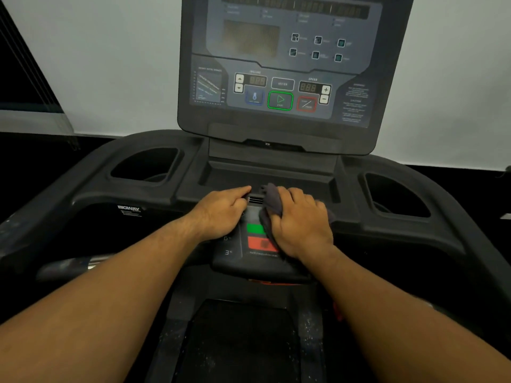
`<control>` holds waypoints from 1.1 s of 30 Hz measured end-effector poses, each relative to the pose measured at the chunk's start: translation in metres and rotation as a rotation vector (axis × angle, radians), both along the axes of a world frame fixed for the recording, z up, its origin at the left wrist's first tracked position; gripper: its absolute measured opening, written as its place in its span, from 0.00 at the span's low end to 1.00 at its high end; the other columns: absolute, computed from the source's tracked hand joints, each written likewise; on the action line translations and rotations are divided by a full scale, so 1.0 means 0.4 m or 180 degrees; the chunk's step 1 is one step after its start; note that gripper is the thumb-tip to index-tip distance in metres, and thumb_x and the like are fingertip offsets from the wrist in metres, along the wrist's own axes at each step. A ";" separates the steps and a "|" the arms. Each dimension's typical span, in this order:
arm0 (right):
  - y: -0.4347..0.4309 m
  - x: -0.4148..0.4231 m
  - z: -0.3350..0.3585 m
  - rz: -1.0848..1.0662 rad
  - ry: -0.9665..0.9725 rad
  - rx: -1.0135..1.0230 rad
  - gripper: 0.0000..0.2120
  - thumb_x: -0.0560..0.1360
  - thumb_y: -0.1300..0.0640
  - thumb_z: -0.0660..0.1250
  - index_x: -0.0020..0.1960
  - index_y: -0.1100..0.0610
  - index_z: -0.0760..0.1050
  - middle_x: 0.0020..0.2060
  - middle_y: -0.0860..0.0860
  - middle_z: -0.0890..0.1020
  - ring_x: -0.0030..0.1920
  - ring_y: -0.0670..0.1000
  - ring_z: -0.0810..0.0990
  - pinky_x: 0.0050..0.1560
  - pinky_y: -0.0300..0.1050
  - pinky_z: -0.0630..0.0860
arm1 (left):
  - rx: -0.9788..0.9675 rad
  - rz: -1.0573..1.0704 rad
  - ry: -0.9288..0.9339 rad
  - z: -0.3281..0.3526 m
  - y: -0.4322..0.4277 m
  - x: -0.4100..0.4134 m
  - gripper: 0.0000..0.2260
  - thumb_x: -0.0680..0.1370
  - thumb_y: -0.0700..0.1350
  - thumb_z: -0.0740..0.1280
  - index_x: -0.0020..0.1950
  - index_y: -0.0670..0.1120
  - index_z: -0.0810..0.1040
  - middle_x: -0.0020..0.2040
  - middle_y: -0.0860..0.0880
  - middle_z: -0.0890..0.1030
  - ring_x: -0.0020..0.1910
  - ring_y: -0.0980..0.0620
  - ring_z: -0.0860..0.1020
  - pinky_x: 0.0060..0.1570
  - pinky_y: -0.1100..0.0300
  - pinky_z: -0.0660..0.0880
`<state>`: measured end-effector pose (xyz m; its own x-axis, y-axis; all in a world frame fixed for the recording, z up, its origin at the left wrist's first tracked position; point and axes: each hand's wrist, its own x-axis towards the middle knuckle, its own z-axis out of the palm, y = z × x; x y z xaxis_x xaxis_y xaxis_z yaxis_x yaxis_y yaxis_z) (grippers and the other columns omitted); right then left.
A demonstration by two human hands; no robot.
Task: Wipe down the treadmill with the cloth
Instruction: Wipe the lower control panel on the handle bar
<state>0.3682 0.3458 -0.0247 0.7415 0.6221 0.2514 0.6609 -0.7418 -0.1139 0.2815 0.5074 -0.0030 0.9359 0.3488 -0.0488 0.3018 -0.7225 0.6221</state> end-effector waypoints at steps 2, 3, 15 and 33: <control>-0.016 -0.026 -0.024 0.0017 -0.0028 -0.0082 0.31 0.77 0.38 0.49 0.76 0.52 0.56 0.73 0.54 0.65 0.72 0.58 0.64 0.71 0.57 0.58 | -0.0048 0.0036 0.0000 -0.001 -0.002 0.000 0.20 0.82 0.48 0.55 0.76 0.53 0.66 0.75 0.52 0.68 0.72 0.54 0.66 0.67 0.63 0.60; -0.036 -0.055 -0.046 0.0070 -0.0057 -0.0206 0.34 0.77 0.39 0.47 0.78 0.53 0.51 0.77 0.54 0.57 0.76 0.58 0.55 0.74 0.59 0.51 | -0.0065 0.0057 -0.0016 -0.002 -0.004 0.000 0.21 0.82 0.47 0.56 0.76 0.53 0.66 0.75 0.52 0.68 0.73 0.54 0.66 0.68 0.62 0.59; 0.010 -0.045 -0.038 0.0659 -0.0089 -0.0367 0.31 0.78 0.41 0.49 0.79 0.49 0.49 0.78 0.52 0.53 0.78 0.57 0.48 0.75 0.59 0.41 | -0.0186 0.0802 -0.0347 0.007 0.018 -0.024 0.16 0.81 0.43 0.57 0.65 0.48 0.79 0.66 0.50 0.78 0.66 0.53 0.73 0.63 0.63 0.64; 0.039 -0.172 -0.103 0.0588 -0.0413 -0.0273 0.33 0.76 0.41 0.54 0.78 0.53 0.55 0.77 0.55 0.58 0.77 0.59 0.53 0.74 0.64 0.47 | -0.1690 0.0607 -0.0448 0.002 0.066 -0.058 0.20 0.80 0.56 0.53 0.62 0.51 0.80 0.63 0.50 0.80 0.63 0.55 0.75 0.63 0.61 0.66</control>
<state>0.2993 0.3615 -0.0659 0.5779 0.7674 0.2776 0.7913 -0.6101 0.0391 0.2581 0.5338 -0.0022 0.8691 0.4737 -0.1427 0.2840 -0.2416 0.9279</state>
